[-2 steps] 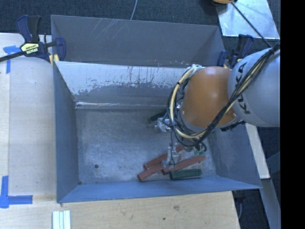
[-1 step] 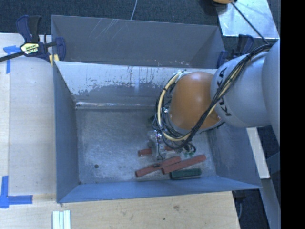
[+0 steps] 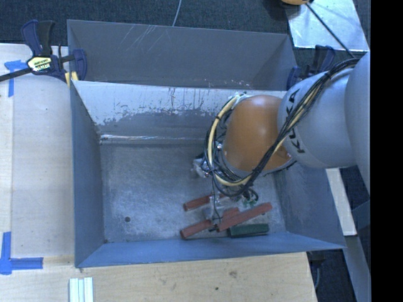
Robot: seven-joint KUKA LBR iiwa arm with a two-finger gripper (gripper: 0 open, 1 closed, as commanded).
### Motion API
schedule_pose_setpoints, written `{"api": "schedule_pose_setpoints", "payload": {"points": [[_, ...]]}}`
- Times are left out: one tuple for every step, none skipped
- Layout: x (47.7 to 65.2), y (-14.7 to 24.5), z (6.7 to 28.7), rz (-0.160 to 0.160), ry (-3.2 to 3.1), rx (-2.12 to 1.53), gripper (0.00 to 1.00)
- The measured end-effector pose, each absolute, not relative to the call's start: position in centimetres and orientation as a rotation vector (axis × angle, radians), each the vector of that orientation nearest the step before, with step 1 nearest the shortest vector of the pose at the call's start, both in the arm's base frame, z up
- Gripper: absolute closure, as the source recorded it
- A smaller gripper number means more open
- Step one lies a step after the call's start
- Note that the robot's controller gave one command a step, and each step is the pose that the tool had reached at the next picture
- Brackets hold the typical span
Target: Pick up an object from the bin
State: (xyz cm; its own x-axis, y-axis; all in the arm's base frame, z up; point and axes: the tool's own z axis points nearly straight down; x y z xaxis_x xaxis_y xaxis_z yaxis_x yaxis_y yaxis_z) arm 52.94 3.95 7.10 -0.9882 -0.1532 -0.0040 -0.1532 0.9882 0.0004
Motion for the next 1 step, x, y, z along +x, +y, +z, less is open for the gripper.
{"api": "schedule_pose_setpoints", "payload": {"points": [[52.96, 3.97, 7.15, 0.002, 3.127, -0.241, 1.0]]}}
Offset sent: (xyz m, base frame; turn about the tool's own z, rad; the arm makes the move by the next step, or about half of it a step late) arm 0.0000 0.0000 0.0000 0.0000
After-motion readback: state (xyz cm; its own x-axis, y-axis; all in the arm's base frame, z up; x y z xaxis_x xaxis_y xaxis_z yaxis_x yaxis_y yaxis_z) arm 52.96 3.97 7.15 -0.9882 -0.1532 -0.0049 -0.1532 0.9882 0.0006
